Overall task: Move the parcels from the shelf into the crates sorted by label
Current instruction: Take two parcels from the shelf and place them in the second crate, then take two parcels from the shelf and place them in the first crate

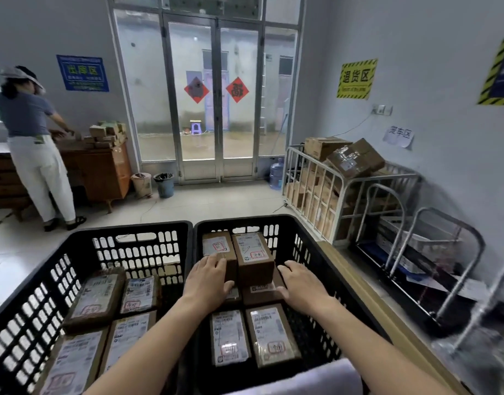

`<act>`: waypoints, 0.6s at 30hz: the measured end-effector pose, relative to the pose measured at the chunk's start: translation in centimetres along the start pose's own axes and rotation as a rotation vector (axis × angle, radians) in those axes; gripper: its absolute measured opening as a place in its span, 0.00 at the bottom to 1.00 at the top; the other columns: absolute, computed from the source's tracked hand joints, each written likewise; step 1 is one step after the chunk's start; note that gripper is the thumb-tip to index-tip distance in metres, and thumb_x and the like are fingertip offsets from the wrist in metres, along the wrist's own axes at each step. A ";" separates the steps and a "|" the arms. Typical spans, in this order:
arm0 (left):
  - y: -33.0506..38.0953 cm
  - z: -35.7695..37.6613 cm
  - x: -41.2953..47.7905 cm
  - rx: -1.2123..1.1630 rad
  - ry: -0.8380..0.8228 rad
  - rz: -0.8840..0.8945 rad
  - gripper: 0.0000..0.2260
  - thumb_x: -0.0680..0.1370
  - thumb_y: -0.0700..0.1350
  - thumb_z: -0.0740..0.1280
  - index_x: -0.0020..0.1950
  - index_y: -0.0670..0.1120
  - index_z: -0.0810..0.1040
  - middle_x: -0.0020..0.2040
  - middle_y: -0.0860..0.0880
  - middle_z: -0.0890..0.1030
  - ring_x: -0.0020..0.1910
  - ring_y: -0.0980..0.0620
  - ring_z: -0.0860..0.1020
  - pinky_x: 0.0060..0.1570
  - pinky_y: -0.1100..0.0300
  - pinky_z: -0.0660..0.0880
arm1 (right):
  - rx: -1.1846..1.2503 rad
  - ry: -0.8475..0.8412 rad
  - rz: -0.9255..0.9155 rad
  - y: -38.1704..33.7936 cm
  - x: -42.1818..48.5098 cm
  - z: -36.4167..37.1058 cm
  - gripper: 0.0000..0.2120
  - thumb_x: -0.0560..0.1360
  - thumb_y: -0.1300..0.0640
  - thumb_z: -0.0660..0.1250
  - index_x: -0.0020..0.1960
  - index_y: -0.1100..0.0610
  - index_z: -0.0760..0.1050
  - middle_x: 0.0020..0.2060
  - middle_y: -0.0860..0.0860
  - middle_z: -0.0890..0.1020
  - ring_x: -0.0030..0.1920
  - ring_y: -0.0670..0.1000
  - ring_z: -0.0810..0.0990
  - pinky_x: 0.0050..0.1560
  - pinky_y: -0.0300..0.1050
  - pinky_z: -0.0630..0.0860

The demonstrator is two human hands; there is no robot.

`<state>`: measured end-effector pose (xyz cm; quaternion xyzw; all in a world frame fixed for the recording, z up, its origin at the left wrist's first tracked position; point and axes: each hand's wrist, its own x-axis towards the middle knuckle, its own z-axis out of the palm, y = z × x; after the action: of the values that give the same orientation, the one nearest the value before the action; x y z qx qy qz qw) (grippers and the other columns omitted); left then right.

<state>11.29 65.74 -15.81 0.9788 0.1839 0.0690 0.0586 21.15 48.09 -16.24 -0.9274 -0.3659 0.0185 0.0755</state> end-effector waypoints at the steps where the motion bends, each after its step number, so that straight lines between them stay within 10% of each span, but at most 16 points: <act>1: 0.0 -0.2 -0.9 -0.004 -0.002 0.026 0.28 0.79 0.54 0.60 0.75 0.45 0.57 0.76 0.45 0.58 0.76 0.46 0.56 0.75 0.53 0.54 | 0.006 -0.002 0.024 -0.4 -1.3 -0.1 0.22 0.78 0.52 0.59 0.70 0.59 0.63 0.69 0.57 0.66 0.70 0.57 0.64 0.71 0.50 0.62; 18: 4.6 -3.3 -12.8 -0.070 0.041 0.495 0.22 0.80 0.53 0.58 0.72 0.48 0.63 0.73 0.48 0.65 0.73 0.48 0.61 0.71 0.57 0.57 | -0.105 0.080 0.387 -3.6 -20.3 -2.8 0.22 0.77 0.51 0.58 0.68 0.60 0.65 0.66 0.56 0.69 0.67 0.57 0.67 0.66 0.51 0.66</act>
<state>0.61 57.09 -13.40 0.9897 -0.0629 0.1075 0.0701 4.09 36.48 -13.36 -0.9831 -0.1780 -0.0234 0.0364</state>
